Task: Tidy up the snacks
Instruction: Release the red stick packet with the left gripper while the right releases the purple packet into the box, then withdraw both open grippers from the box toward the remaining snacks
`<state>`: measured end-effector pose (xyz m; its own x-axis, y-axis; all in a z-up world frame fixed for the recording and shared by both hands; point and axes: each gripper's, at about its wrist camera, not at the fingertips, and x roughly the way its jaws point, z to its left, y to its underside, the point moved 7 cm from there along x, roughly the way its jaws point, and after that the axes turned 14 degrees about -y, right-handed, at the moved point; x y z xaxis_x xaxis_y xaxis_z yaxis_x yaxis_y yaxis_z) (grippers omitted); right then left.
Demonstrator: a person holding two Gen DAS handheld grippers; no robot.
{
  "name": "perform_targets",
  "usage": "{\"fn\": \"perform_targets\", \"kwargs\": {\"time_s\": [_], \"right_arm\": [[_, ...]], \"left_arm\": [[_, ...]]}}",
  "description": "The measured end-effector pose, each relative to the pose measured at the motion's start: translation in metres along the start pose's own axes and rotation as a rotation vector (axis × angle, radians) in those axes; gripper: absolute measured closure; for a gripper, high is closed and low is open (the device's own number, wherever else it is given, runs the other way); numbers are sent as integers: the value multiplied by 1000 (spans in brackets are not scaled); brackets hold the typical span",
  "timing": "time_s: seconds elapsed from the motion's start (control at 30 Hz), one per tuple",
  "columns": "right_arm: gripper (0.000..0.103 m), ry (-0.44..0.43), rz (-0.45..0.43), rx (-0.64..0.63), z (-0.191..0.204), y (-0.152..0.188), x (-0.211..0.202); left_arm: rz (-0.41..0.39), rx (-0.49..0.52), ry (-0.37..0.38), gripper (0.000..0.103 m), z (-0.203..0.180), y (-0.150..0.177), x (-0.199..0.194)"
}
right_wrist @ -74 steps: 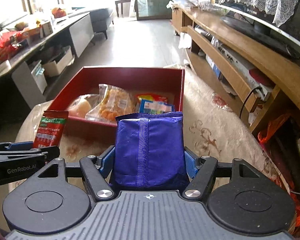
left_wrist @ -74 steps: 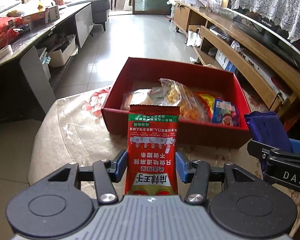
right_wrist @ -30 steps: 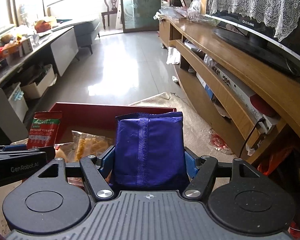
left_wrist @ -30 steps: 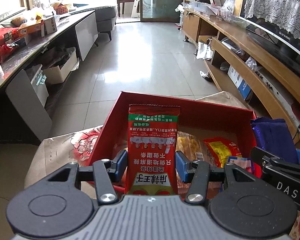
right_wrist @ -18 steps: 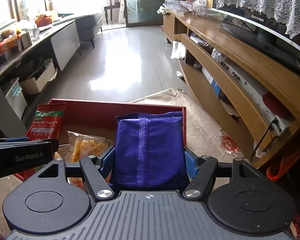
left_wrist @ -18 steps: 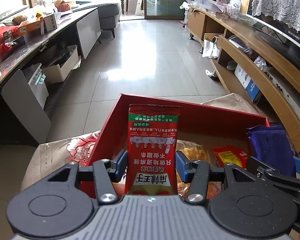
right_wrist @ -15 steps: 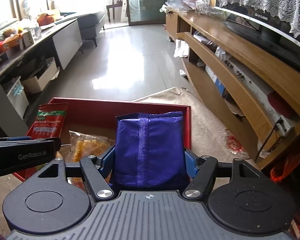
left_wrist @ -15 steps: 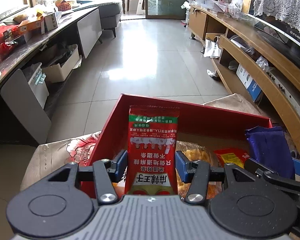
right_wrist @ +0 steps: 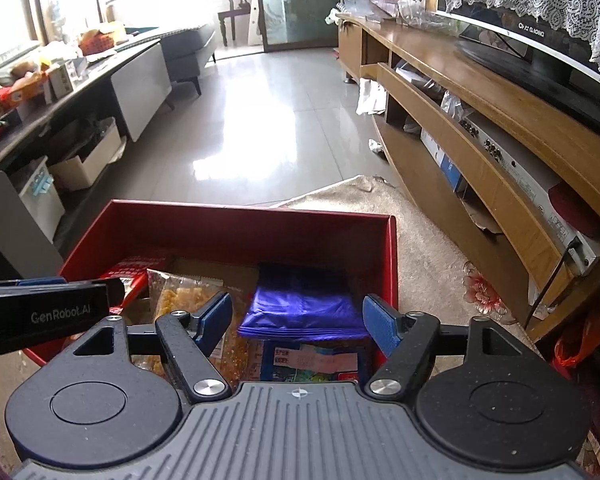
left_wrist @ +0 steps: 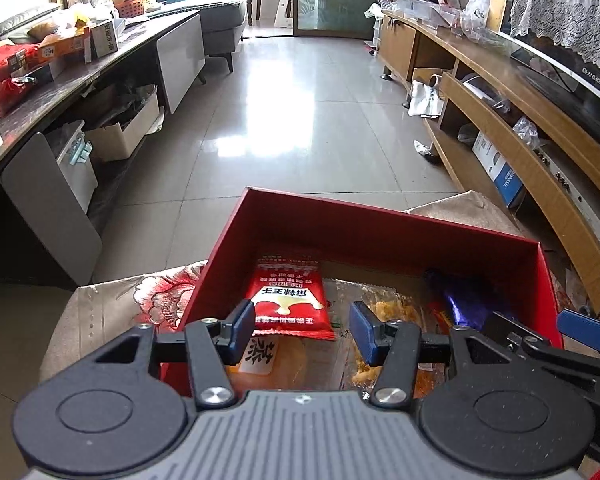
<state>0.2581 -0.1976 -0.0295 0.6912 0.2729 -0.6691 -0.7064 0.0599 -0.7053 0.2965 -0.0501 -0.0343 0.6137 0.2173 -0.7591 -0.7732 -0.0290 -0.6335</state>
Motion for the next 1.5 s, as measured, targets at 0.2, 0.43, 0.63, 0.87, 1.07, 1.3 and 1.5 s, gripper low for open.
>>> {"fn": "perform_targets", "kwargs": {"time_s": [0.2, 0.43, 0.63, 0.87, 1.07, 1.3, 1.5], "right_arm": [[24, 20, -3, 6, -4, 1, -9], [23, 41, 1, -1, -3, 10, -26], [23, 60, 11, -2, -6, 22, -38], [22, 83, 22, 11, -13, 39, -56], [22, 97, 48, 15, -18, 58, -70], [21, 119, 99, 34, -30, 91, -88], [21, 125, 129, 65, -41, 118, -105]], "left_arm": [[-7, 6, 33, 53, 1, 5, -15], [-19, 21, 75, 52, -1, 17, -37], [-19, 63, 106, 52, -8, 33, -51], [-11, 107, 134, 52, -15, 55, -65], [12, 147, 155, 50, -18, 81, -75], [63, 225, 194, 49, -24, 122, -86], [124, 370, 282, 48, -42, 169, -99]]}}
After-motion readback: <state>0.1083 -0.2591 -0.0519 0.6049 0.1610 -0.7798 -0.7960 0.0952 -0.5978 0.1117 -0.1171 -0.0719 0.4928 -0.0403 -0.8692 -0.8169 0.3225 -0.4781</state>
